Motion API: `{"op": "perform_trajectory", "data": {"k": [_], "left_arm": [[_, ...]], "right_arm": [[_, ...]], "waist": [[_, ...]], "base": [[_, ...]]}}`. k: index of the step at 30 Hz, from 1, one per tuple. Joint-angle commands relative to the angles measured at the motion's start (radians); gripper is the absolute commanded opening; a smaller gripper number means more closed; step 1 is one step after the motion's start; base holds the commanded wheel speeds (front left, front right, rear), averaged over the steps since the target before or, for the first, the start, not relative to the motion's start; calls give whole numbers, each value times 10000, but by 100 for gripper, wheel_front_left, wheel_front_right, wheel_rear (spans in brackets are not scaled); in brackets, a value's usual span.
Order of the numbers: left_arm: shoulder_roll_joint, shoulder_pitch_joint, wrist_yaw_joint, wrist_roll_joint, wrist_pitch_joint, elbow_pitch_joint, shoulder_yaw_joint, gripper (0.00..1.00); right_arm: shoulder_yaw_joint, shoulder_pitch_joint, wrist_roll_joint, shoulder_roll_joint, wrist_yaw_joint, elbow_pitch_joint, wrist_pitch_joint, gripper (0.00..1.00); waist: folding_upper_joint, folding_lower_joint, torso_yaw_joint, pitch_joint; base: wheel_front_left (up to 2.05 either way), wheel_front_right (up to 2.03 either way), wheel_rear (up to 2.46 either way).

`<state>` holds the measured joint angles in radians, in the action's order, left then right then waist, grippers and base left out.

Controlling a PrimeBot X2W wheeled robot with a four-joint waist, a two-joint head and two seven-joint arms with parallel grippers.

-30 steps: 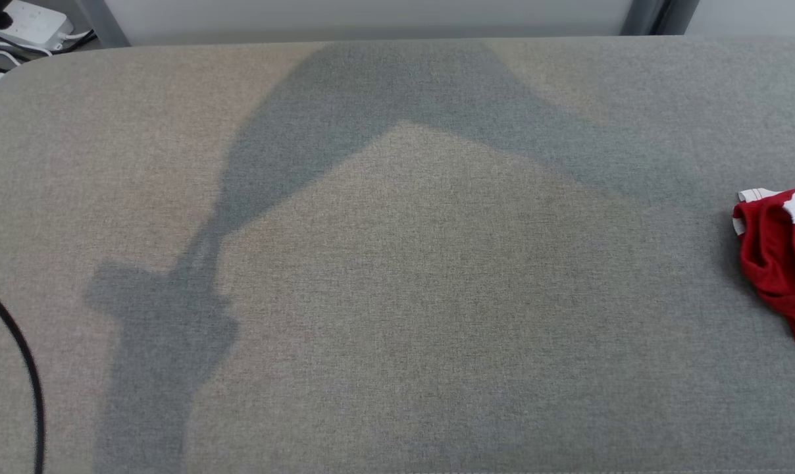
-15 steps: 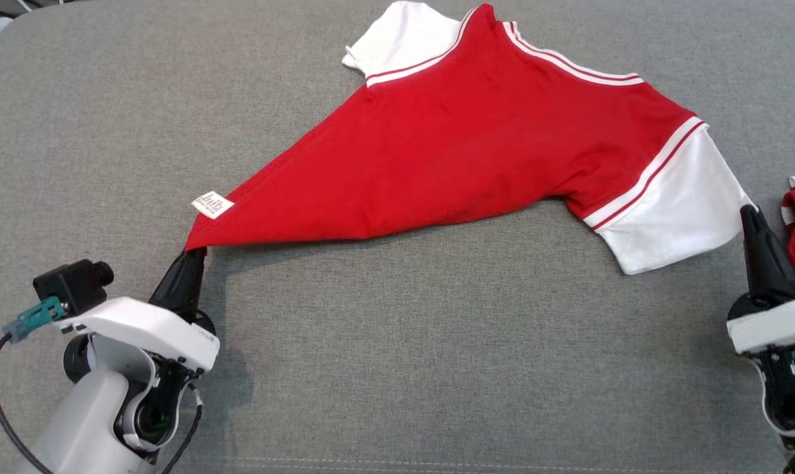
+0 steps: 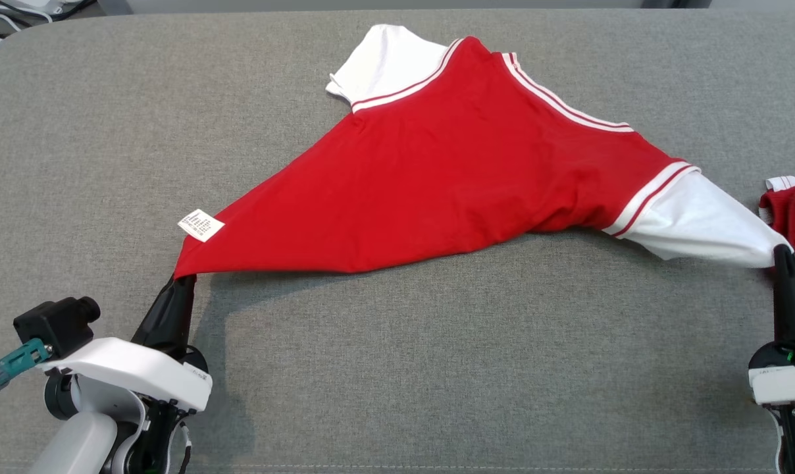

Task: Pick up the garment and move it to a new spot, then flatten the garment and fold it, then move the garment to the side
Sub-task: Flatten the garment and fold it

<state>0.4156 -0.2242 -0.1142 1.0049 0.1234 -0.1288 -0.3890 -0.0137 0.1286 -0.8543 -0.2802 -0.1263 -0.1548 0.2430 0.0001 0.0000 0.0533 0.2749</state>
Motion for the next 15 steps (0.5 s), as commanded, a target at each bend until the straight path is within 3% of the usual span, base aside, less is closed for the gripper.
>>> {"op": "perform_trajectory", "data": {"k": [1,15], "left_arm": [[463,22,-182,-62,2,479,468,0],[1077,937,-1302,-237,-285,2461,792,0]], "right_arm": [[-13,-258,165,-28,-44,468,-139,0],[1275,-1935,1059,1629,-44,2471,-1327,0]], "waist": [[-1,0,6,-22],[-1,0,-87,-326]], "base": [[0,0,0],[0,0,0]]}}
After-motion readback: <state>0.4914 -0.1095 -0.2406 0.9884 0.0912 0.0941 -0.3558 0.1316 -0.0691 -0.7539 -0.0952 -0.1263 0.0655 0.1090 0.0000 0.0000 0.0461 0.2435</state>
